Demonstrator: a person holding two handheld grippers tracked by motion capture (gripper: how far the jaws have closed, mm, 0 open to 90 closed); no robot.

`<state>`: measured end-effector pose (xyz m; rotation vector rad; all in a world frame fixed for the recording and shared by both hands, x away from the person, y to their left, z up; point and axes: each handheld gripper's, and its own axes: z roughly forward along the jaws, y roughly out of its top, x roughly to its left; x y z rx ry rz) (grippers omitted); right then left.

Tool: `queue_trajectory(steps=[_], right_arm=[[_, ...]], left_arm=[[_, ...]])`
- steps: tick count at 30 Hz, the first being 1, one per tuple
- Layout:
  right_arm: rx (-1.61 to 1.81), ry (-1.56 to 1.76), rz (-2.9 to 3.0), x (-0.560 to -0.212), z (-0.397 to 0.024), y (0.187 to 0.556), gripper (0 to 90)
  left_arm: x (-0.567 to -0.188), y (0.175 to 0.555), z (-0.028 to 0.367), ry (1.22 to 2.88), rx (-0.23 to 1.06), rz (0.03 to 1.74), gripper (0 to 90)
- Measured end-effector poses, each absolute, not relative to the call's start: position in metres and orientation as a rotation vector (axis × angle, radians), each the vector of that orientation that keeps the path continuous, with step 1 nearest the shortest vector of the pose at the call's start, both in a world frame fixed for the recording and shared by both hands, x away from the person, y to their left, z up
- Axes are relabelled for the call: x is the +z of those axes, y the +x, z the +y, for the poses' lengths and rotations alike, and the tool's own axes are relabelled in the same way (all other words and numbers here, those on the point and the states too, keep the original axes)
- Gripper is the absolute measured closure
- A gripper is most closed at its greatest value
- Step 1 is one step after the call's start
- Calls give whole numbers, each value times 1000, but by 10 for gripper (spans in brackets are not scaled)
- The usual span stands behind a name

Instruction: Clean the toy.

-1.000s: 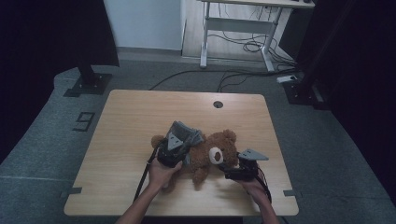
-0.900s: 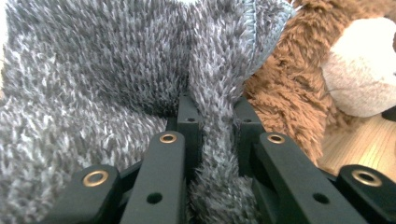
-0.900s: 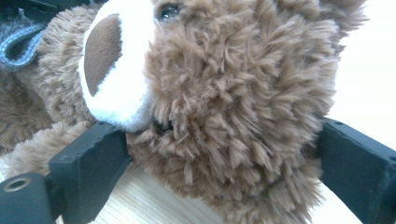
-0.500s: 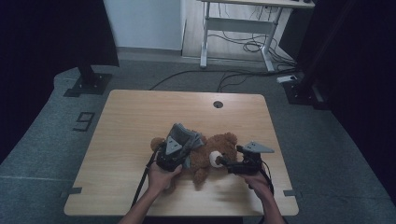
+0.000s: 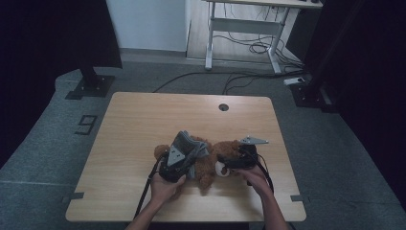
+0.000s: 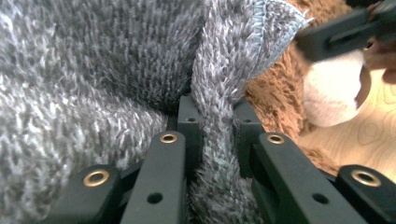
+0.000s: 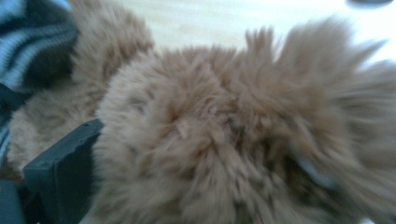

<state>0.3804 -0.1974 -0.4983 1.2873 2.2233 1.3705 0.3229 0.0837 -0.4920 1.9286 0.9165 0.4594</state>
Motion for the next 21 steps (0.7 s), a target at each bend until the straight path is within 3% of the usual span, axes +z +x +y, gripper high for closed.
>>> queue_trajectory(steps=[3,5,14,21], right_arm=[[1385,1316,2265,-508,-197,380,14],[1390,1301,2271,-509,-198,377,71],[1400,1226,2272,-503,-198,369,430],[1489,1156,2160,-499,-195,360,526]], left_arm=[[-493,318,83,1926,459,905,777],[-494,317,83,1922,462,902,777],[-493,311,86,1873,474,889,774],[-483,309,94,1842,491,884,774]])
